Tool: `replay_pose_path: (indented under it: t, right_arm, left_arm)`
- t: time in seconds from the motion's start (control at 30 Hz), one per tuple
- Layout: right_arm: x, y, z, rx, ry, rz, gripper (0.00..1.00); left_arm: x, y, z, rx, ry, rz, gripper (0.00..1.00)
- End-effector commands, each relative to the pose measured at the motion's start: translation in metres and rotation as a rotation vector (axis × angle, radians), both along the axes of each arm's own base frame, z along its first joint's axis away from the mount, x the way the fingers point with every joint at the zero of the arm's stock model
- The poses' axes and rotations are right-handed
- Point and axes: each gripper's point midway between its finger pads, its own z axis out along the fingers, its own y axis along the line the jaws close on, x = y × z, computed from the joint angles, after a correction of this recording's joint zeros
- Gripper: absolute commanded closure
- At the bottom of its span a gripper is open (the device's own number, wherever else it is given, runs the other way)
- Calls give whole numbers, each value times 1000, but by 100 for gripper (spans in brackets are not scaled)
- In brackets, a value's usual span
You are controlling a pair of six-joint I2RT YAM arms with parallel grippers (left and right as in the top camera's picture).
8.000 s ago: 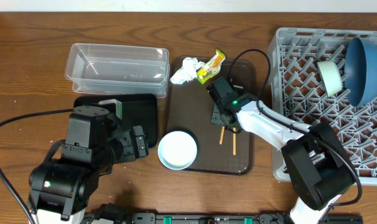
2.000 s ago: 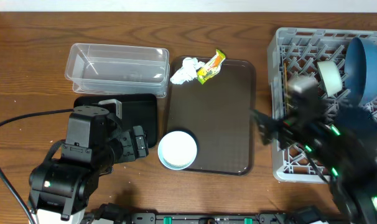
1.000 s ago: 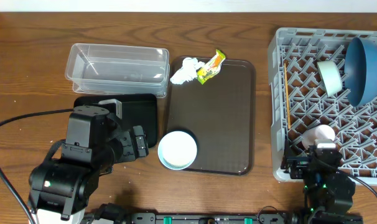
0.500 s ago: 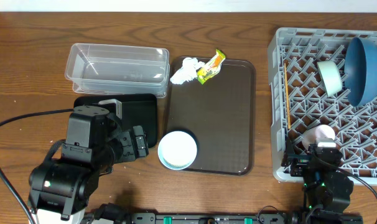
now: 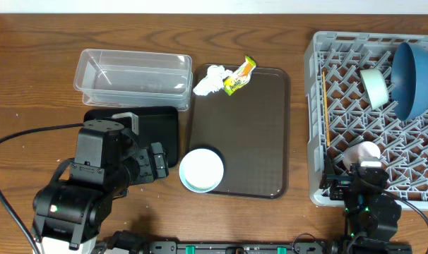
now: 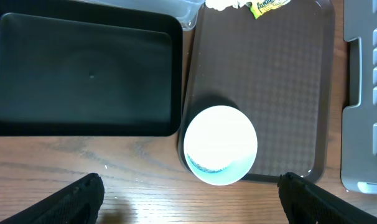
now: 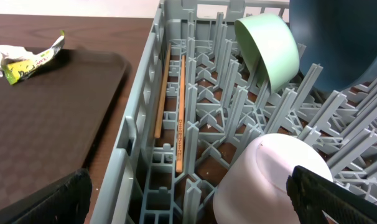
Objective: Sort waste into correct bins and load items into the dishwasher rack
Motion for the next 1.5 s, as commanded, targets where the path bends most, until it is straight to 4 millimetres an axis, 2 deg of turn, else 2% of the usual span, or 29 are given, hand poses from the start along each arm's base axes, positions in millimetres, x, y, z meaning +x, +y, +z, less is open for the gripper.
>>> replay_pose_path:
  t: [0.0,0.5,0.57,0.7,0.87,1.47]
  right_arm:
    - [0,-4,0,-14,-5,-15,1]
    - [0,-8,2,-47,-13,-29,1]
    - [5,-14,13,-71,-68,-57,1]
    - [20,-17,41,-98,-283,-66,1]
    - [20,-16,32,-95,-256,-65,1]
    - [21,-14,32,-93,-255,-56,1]
  left_arm:
    - [1,1,6,3,-17,6,8]
    - [1,1,6,3,-16,6,8]
    - [1,1,6,3,-17,6,8]
    - [1,1,6,3,-17,6,8]
    - [1,1,6,3,-17,6,8]
    - [1,1,6,3,-17,6,8]
